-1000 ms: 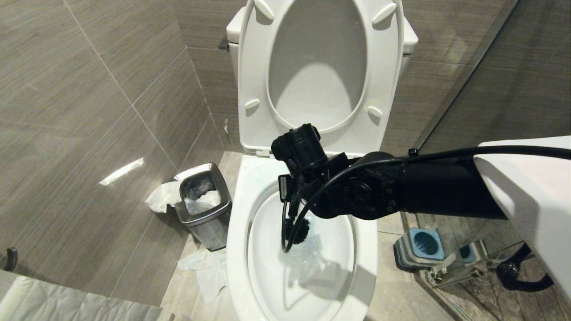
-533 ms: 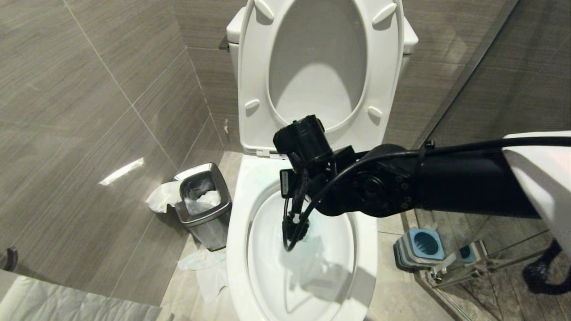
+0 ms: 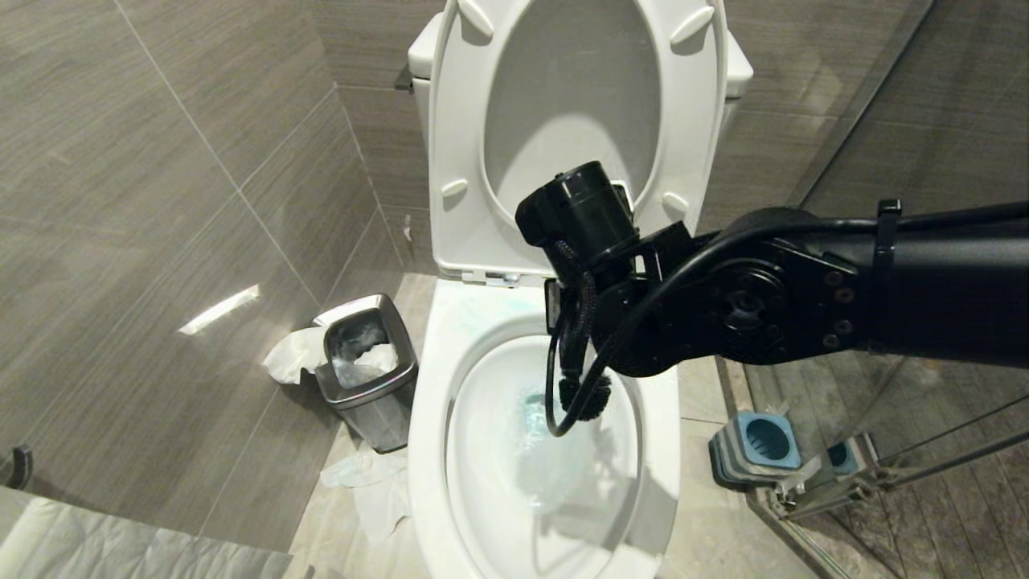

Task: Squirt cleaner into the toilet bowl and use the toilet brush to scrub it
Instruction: Scrub the toilet bowl

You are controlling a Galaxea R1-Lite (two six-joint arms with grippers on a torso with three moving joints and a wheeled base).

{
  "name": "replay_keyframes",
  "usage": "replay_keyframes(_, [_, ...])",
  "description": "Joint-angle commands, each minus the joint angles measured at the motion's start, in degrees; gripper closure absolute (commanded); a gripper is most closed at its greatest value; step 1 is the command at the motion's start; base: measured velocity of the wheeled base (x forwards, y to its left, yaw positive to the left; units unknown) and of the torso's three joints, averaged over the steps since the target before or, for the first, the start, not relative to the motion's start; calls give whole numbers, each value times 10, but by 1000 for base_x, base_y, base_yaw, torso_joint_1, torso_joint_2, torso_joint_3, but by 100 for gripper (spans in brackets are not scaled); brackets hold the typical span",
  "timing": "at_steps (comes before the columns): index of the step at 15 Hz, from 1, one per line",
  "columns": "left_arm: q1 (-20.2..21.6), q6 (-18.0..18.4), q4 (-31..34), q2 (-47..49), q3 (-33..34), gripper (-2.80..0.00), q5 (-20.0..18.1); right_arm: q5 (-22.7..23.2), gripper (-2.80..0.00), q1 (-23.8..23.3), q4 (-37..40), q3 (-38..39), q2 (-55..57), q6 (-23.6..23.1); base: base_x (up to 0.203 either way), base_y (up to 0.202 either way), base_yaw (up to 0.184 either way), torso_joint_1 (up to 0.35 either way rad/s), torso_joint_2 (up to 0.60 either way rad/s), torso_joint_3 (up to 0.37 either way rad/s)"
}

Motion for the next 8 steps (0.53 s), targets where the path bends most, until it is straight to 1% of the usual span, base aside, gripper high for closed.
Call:
replay_keyframes(1, [0,0,0,1,0,0,0,-2,0,0,2,-14,28,11,0,0,0,0,0,0])
replay_keyframes(3, [0,0,0,1,0,0,0,0,0,-2,2,-38,54,30,0,0,0,0,0,0])
replay_keyframes(6, [0,0,0,1,0,0,0,-1,0,-7,0,-66,85,37,0,0,0,0,0,0])
replay_keyframes(8, [0,0,0,1,0,0,0,-1,0,-20,0,-92,106,38,0,0,0,0,0,0])
